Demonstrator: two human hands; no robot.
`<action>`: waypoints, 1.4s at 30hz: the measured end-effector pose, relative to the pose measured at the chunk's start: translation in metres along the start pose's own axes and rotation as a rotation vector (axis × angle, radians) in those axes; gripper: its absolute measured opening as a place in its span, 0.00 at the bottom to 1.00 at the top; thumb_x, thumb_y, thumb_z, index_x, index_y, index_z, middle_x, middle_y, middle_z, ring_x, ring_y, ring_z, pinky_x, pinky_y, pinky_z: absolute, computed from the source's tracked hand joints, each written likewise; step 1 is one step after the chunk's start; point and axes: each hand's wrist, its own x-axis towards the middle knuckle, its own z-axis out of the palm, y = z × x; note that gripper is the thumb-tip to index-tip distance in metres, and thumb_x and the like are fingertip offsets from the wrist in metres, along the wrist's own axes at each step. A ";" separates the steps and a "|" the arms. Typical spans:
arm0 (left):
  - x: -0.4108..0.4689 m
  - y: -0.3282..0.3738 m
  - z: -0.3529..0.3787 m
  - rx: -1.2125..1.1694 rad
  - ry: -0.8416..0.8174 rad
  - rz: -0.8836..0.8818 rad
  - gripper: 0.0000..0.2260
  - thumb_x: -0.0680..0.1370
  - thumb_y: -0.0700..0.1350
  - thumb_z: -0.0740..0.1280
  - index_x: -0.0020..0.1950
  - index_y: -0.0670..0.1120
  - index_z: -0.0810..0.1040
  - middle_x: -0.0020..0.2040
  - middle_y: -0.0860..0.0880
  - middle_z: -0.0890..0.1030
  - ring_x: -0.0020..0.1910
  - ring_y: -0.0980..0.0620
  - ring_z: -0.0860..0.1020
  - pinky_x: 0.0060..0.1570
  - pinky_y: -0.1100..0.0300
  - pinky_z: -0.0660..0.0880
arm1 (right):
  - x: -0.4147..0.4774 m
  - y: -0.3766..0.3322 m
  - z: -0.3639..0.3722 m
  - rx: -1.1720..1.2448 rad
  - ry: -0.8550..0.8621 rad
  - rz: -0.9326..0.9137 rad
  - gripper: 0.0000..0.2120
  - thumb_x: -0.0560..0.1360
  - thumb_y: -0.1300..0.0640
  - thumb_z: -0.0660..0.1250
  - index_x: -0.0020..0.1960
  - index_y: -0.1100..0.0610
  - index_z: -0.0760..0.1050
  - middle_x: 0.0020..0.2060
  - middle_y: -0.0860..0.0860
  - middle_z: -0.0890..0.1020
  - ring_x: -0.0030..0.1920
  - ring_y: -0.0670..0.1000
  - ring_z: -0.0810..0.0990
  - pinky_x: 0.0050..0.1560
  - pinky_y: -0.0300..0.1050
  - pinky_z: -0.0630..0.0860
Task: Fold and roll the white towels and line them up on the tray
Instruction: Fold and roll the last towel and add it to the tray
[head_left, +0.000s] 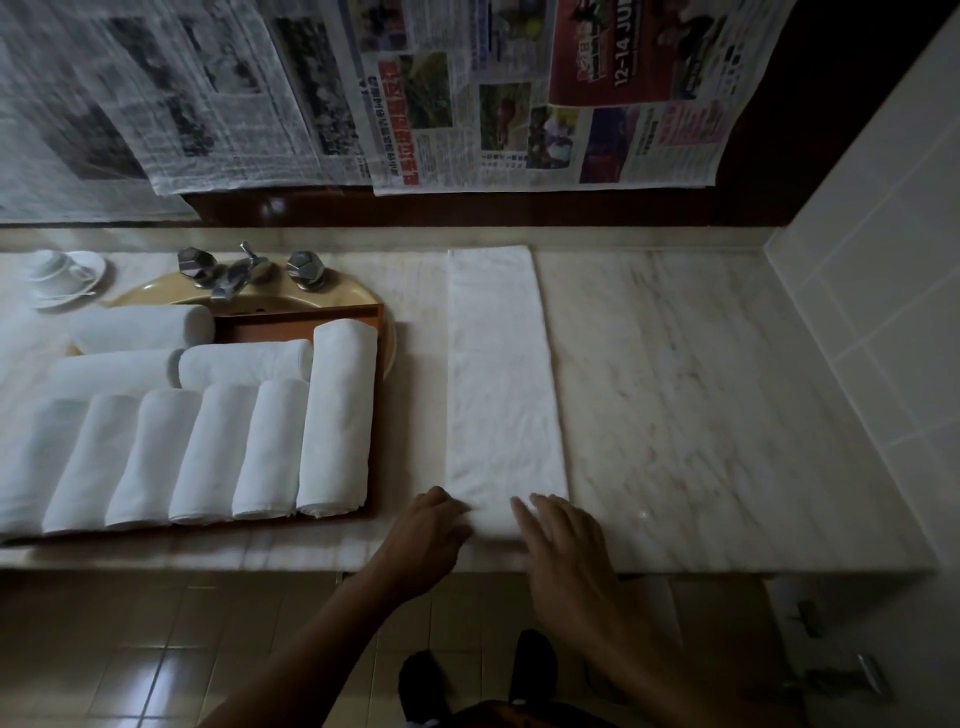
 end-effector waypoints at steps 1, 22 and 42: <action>-0.001 0.002 -0.001 -0.016 0.009 -0.017 0.16 0.84 0.52 0.63 0.71 0.53 0.77 0.62 0.53 0.74 0.56 0.55 0.75 0.57 0.58 0.75 | -0.005 -0.007 0.005 -0.020 0.007 -0.015 0.42 0.64 0.62 0.75 0.77 0.54 0.68 0.72 0.57 0.74 0.71 0.62 0.73 0.70 0.61 0.69; 0.006 0.002 0.022 0.396 0.005 0.123 0.41 0.73 0.38 0.71 0.83 0.47 0.55 0.77 0.46 0.69 0.74 0.44 0.70 0.65 0.48 0.76 | 0.031 0.000 0.000 -0.134 -0.141 0.017 0.40 0.65 0.55 0.78 0.76 0.57 0.71 0.68 0.56 0.79 0.66 0.60 0.79 0.65 0.65 0.75; -0.005 0.002 0.001 0.076 -0.022 -0.002 0.19 0.82 0.56 0.61 0.71 0.52 0.75 0.63 0.52 0.72 0.60 0.51 0.72 0.60 0.52 0.74 | 0.001 0.014 0.002 0.012 0.067 -0.109 0.23 0.75 0.62 0.68 0.70 0.55 0.77 0.67 0.53 0.79 0.65 0.59 0.77 0.67 0.55 0.74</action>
